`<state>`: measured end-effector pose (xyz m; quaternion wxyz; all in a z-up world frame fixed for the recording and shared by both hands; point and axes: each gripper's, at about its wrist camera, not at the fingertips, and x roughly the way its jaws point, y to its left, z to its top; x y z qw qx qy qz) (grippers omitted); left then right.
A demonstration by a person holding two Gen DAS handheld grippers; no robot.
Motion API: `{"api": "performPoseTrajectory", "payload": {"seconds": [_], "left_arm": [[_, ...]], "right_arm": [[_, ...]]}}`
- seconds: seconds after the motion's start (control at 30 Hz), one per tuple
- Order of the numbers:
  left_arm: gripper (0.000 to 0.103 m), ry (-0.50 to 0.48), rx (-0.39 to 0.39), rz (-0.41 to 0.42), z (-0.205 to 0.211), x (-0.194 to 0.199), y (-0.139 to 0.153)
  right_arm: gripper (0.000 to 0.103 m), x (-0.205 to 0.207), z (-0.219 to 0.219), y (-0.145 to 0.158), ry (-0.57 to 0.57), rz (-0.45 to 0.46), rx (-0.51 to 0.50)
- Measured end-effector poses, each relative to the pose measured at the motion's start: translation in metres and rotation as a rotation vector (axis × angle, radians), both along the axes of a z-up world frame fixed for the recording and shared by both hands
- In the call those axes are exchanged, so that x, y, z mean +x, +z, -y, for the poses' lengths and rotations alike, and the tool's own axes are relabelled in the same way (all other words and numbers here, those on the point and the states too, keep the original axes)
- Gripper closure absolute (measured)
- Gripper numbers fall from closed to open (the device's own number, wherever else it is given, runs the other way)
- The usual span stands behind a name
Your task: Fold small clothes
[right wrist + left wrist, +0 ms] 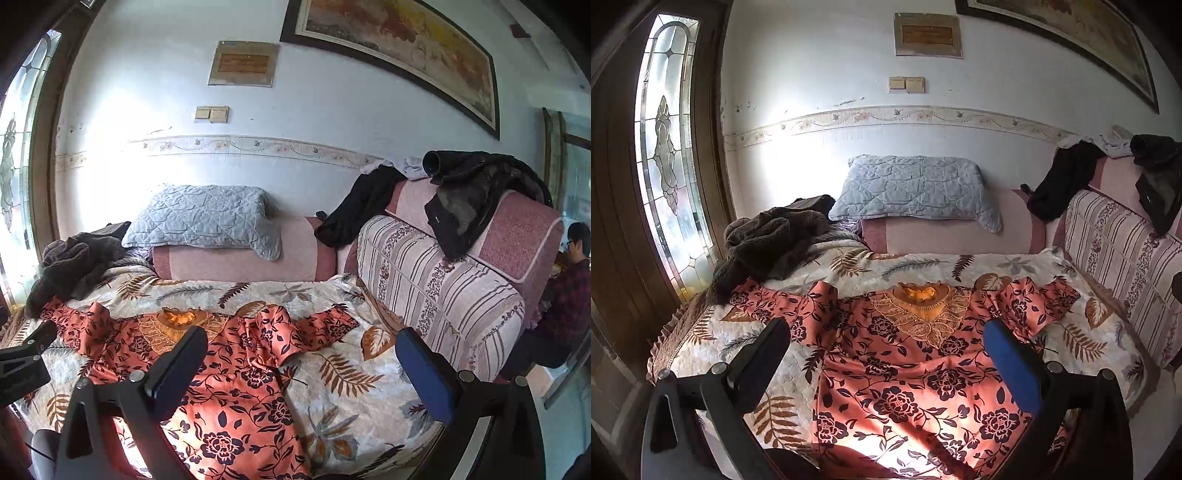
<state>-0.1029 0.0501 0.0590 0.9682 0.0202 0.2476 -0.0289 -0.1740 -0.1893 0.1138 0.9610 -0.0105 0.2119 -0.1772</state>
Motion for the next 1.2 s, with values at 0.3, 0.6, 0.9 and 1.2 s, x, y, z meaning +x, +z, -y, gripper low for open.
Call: {"api": "performPoseTrajectory", "payload": {"seconds": [0.3,0.6,0.9,1.2], "left_arm": [[0.0,0.036,0.013,0.04,-0.016,-0.004,0.004],[0.0,0.087,0.026,0.028,-0.027,0.012,-0.012],[0.0,0.123,0.032,0.015,-0.034,0.027,-0.02],[0.0,0.13,0.028,-0.01,-0.04,0.038,-0.029]], "right_arm": [[0.0,0.019,-0.03,0.005,0.046,-0.021,0.027],[0.0,0.052,-0.053,-0.019,0.087,-0.076,0.061],[0.0,0.077,-0.064,-0.036,0.111,-0.122,0.076],[0.0,0.089,-0.068,-0.045,0.123,-0.135,0.079]]}}
